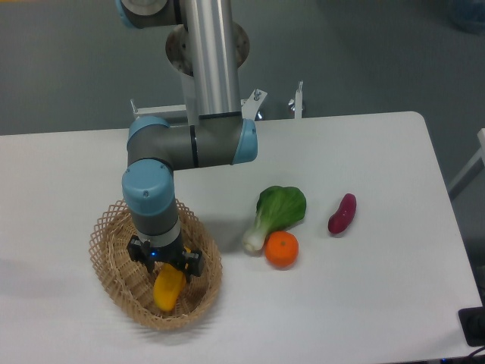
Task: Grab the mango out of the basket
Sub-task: 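Lift the yellow mango up out of the basket, then carry the held mango over past the bok choy beside the sweet potato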
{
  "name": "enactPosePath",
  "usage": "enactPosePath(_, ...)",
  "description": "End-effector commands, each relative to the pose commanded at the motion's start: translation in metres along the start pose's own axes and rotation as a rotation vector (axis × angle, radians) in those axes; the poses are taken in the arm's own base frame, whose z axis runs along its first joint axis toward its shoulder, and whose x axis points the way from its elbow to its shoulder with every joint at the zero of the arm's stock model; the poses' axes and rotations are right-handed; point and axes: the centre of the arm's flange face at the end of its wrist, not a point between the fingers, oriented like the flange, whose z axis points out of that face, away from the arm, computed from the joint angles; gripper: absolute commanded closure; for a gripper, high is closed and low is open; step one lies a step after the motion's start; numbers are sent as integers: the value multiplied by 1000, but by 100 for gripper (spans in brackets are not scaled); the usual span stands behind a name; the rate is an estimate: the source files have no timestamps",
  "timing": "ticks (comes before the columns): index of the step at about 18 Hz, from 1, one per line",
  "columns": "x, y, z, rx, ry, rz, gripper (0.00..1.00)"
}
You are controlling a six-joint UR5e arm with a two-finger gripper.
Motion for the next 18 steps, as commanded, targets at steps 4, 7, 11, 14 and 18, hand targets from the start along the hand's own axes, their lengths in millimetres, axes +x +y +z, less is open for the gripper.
enactPosePath(4, 0, 0, -3, 4, -3, 9, 63)
enactPosePath(7, -2, -2, -15, 22, -11, 13, 64)
enactPosePath(11, -30, -3, -72, 95, -55, 33, 64)
enactPosePath(14, -83, 2, -129, 156, -107, 11, 64)
enactPosePath(18, -145, 15, -163, 152, -145, 12, 64)
